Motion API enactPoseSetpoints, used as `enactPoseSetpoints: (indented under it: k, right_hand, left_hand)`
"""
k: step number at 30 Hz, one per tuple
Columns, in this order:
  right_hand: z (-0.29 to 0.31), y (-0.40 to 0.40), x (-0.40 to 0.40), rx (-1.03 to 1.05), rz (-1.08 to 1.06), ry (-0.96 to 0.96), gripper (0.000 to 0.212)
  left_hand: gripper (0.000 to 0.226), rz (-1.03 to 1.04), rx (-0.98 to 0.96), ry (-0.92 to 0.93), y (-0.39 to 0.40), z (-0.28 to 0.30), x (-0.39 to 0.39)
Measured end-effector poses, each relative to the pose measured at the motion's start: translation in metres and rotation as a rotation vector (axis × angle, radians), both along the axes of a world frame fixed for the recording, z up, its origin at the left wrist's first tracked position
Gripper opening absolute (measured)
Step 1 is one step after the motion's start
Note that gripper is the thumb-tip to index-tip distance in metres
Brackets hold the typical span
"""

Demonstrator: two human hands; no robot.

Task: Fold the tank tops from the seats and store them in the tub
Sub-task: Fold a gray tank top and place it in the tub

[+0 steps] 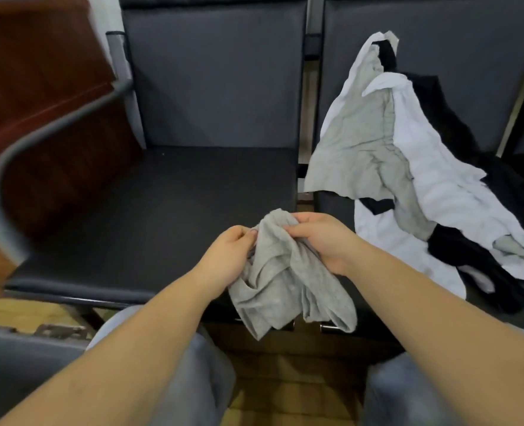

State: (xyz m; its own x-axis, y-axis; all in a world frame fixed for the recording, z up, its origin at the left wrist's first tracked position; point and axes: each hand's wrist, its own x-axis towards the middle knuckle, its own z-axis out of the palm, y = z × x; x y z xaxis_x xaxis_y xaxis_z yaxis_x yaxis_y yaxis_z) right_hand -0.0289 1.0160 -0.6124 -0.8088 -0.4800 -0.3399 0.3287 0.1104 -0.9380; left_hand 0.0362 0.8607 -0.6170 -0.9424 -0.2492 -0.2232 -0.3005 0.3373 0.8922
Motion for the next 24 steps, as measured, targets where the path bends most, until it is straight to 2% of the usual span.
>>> enactPoseSetpoints:
  k: [4,8,15,18,20,22,24]
  right_hand:
    - [-0.005,-0.009,0.021,0.073,-0.002,0.025,0.020]
    - [-0.003,-0.005,0.037,0.112,0.030,0.042,0.018]
    - [0.004,0.016,0.065,0.147,0.226,0.004,0.017]
    - [0.007,0.029,0.073,0.168,0.318,-0.032,0.020]
    - [0.007,0.036,0.078,0.178,0.429,-0.038,0.024]
    - [0.006,0.042,0.082,0.167,0.522,-0.049,0.030]
    - [0.006,0.045,0.085,0.166,0.573,-0.046,0.027]
  left_hand:
    - [0.033,-0.024,-0.055,-0.040,-0.004,-0.006,0.017]
    - [0.028,-0.132,-0.082,-0.109,-0.005,-0.006,0.041]
    - [0.034,-0.154,0.084,-0.266,-0.008,-0.007,0.080]
    - [0.027,-0.182,0.149,-0.327,-0.014,-0.011,0.088]
    - [0.022,-0.276,0.159,-0.407,-0.017,-0.016,0.092]
    - [0.019,-0.418,0.078,-0.494,-0.015,-0.018,0.096]
    - [0.020,-0.529,-0.089,-0.490,-0.012,-0.017,0.098]
